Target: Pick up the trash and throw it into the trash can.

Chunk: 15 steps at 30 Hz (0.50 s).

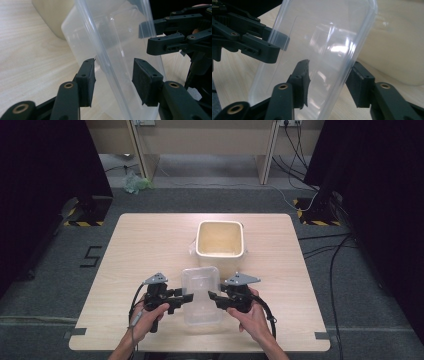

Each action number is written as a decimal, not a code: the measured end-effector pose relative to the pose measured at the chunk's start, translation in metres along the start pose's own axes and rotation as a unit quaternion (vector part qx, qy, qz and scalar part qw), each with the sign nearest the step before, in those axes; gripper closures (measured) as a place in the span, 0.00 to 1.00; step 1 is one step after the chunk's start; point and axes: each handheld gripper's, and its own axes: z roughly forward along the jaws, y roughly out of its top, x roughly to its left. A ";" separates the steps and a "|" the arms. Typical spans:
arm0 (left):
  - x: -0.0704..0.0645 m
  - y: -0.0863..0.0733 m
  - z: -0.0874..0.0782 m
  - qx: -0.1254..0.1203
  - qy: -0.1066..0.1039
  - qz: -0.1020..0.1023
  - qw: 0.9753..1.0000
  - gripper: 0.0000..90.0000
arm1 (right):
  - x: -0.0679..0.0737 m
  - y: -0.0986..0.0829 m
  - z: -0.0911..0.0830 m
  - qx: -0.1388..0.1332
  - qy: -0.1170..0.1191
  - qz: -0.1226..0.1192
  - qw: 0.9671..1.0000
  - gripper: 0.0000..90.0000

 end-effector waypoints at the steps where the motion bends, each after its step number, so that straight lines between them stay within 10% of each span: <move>1: 0.000 0.000 0.000 0.000 0.000 0.000 1.000 0.60 | 0.000 0.000 0.000 0.000 0.000 0.000 1.000 0.62; 15: -0.025 0.015 -0.021 -0.016 -0.018 0.022 0.999 0.60 | 0.018 0.012 -0.026 -0.044 -0.038 -0.045 0.997 0.67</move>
